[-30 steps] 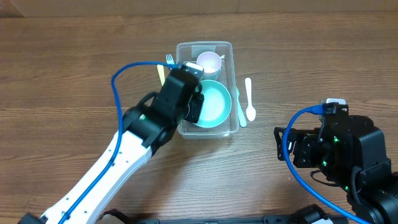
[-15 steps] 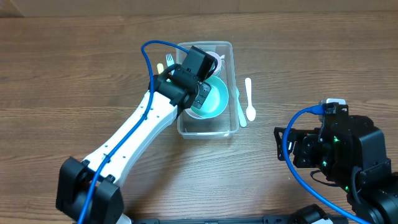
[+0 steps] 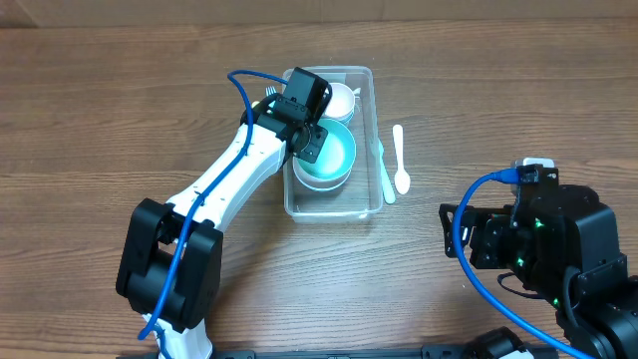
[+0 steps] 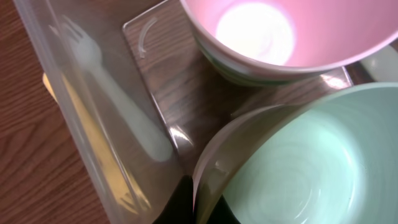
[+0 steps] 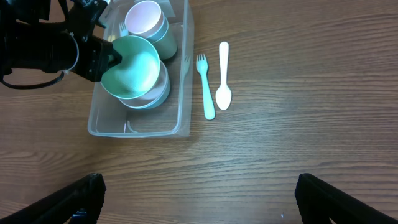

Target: Pack container

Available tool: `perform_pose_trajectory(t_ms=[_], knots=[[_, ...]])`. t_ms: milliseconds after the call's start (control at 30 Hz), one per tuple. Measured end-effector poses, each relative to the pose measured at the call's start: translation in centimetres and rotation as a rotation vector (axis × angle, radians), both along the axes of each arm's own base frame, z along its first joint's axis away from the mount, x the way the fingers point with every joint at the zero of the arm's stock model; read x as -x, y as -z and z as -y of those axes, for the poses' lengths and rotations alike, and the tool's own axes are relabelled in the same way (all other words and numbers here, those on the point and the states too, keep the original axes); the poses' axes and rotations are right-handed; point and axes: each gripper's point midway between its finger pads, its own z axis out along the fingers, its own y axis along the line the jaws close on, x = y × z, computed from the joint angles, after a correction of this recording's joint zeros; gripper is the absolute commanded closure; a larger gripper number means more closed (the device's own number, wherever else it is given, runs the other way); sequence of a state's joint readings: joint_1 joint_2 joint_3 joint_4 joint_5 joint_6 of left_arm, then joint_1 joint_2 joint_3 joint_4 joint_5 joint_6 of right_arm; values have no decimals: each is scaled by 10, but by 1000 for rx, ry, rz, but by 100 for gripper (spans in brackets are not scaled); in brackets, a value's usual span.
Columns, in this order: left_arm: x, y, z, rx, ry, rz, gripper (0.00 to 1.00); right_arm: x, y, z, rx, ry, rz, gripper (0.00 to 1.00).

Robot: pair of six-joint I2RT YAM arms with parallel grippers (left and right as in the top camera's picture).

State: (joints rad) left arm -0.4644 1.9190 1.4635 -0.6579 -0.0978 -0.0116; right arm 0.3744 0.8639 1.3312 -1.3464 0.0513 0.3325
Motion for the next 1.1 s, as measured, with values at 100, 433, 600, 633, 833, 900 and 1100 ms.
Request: perform_pose_trajectory(t_ms=[100,433,600,633,833,900,1100], knots=[[3,1,6,36,8,-17,25,0,0,0,0,0,0,0],[19,-16,9,69,2,-78,4,0,0,0,0,0,0,0],[38,-129,-2,173,2,127,4,0,0,0,1,1,0,0],[49,-164,-11,196,-13,194,3,0,0,0,0,1,1,0],[98,-234,-119,170,-291,326,0,0,0,0,0,0,0,0],[109,-236,-143,199,-328,336,0,0,0,0,1,0,0,0],[135,-195,-146,227,-254,239,0,0,0,0,0,0,0,0]])
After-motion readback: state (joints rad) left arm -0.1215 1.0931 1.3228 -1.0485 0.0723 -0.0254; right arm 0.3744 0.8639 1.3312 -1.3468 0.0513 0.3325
